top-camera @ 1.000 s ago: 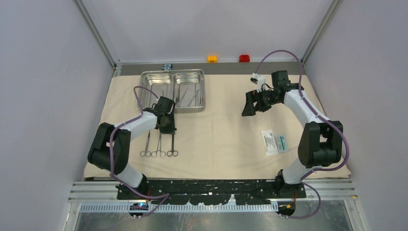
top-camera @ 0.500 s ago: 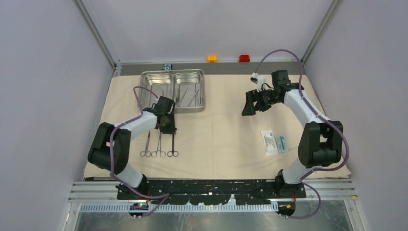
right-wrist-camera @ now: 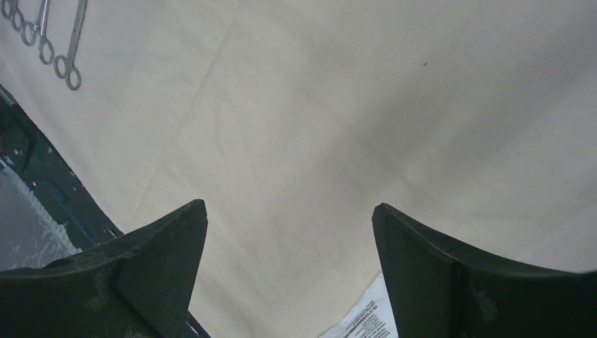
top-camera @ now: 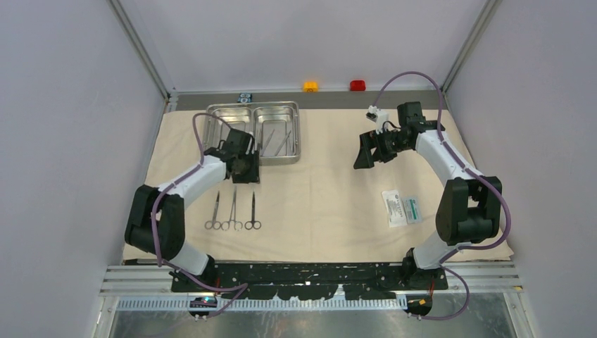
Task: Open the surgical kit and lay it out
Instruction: Place the medical item in the surgical kit, then adjust the medical item in the container.
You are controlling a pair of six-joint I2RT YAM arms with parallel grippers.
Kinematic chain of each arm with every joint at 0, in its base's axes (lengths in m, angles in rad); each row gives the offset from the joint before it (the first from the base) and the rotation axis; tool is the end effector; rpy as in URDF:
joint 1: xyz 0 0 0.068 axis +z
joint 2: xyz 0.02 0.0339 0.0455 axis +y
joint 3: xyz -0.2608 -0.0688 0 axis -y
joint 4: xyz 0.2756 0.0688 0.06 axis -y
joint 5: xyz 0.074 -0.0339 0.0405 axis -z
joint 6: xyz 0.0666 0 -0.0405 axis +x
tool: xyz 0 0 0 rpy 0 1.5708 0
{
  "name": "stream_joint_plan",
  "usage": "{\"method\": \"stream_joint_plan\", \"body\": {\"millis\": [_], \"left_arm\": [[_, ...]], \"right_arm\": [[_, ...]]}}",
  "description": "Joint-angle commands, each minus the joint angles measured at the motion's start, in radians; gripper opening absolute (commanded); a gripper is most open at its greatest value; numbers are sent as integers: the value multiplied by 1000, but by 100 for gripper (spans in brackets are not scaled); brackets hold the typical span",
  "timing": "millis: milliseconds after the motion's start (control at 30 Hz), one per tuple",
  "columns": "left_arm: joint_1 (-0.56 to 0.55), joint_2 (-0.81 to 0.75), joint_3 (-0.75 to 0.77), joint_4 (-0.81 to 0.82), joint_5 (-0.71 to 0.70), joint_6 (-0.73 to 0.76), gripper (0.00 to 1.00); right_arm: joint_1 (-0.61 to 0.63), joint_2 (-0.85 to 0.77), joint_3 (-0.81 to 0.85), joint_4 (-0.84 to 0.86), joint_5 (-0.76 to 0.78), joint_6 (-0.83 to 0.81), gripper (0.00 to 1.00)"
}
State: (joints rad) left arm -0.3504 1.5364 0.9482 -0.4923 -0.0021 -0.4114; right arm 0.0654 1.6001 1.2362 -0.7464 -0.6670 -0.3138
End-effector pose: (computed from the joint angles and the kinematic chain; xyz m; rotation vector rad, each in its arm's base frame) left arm 0.3192 -0.1165 0.1471 -0.0823 2.6737 -0.2462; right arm 0.3592 0.0648 0.2190 -0.6706 2.4172 0.7869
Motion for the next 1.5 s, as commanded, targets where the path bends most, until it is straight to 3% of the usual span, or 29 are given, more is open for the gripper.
{"method": "stream_joint_plan", "body": {"millis": [0, 133, 267, 433, 667, 933, 1267, 1467], "left_arm": [[13, -65, 180, -84, -12, 115, 43], [39, -26, 342, -177, -25, 168, 44], [167, 26, 423, -132, 157, 182, 45], [255, 165, 602, -150, 166, 267, 46], [288, 472, 917, -332, 138, 363, 45], [290, 711, 1112, -379, 119, 359, 45], [290, 836, 1178, -396, 117, 339, 39], [289, 868, 1180, -396, 113, 338, 28]], "right_arm": [[-2, -3, 42, -7, -20, -19, 92], [-2, -2, 43, -7, -34, -17, 92], [-2, -1, 46, -10, -37, -16, 92], [-2, -4, 46, -11, -37, -19, 92], [-2, 7, 47, -16, -23, -23, 92], [-2, 37, 55, -26, -6, -34, 92], [-2, 62, 63, -36, -21, -40, 92], [-2, 81, 82, -68, -34, -57, 92]]}}
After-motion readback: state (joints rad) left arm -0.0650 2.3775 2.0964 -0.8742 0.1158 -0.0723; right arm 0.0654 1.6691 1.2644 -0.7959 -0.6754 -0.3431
